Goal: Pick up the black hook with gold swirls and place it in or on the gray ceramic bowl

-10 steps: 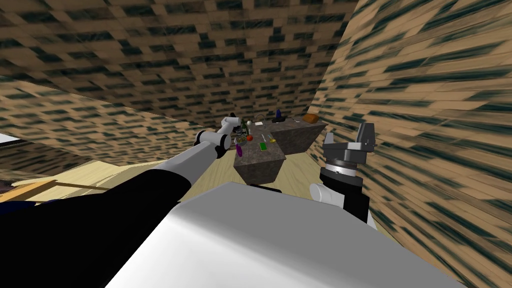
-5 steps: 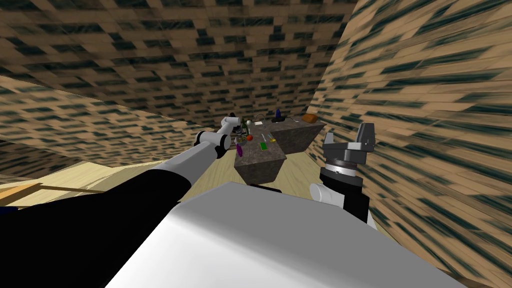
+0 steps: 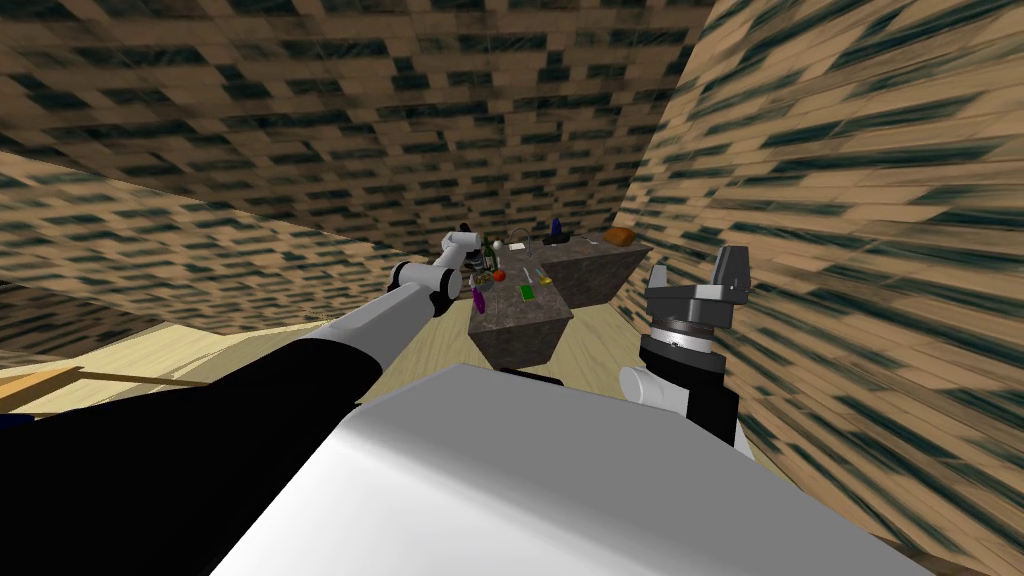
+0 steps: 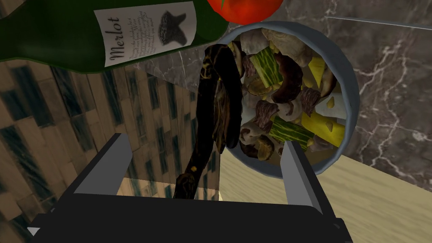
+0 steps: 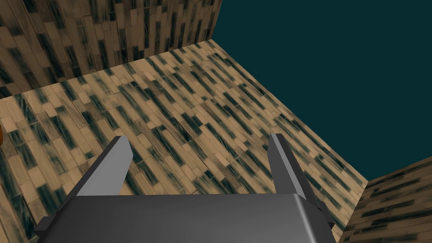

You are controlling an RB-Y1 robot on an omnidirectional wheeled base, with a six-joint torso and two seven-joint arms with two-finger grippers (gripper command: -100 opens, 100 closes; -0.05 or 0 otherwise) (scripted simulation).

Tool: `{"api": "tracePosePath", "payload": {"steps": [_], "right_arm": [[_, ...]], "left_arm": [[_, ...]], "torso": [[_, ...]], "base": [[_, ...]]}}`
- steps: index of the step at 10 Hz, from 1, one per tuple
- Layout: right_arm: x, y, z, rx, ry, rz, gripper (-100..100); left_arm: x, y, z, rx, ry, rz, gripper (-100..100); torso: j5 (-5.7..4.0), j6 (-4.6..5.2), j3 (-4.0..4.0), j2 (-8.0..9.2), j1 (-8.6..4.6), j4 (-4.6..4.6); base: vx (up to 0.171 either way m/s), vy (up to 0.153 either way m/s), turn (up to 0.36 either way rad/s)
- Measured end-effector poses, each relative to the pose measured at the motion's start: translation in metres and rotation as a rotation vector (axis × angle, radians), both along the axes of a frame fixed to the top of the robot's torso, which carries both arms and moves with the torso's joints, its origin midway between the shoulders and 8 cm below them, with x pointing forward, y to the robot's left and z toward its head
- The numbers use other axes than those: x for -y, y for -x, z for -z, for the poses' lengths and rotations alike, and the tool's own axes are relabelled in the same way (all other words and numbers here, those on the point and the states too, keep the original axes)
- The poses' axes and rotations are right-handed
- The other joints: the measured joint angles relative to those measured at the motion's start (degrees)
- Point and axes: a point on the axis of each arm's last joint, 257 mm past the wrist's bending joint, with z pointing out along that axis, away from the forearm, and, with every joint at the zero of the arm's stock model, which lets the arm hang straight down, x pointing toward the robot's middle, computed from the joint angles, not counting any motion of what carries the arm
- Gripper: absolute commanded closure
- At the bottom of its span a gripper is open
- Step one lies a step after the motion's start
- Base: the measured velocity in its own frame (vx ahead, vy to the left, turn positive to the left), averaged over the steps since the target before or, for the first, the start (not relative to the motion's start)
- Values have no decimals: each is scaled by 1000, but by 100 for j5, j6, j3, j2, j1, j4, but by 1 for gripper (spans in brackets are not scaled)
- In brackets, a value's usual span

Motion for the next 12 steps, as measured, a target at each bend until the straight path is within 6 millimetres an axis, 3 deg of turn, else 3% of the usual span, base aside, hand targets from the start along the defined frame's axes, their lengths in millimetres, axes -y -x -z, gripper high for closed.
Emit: {"api": "tracePosePath", "payload": {"steps": [4, 6, 7, 12], "right_arm": [[0, 0, 0, 0, 0, 0, 0], [0, 0, 0, 0, 0, 0, 0], [0, 0, 0, 0, 0, 0, 0], [0, 0, 0, 0, 0, 0, 0]], "left_arm": [[0, -1, -33, -6, 4, -5, -100], [1, -1, -38, -4, 3, -3, -100], [1, 0, -38, -5, 4, -4, 0], [1, 0, -38, -5, 4, -4, 0]], "torso": [[0, -1, 1, 2, 0, 0], [1, -1, -1, 0, 0, -1], [1, -1, -1, -1, -1, -2], [1, -1, -1, -1, -1, -2]], "base": [[-4, 7, -10], [0, 0, 0], [0, 0, 0], [0, 0, 0]]}}
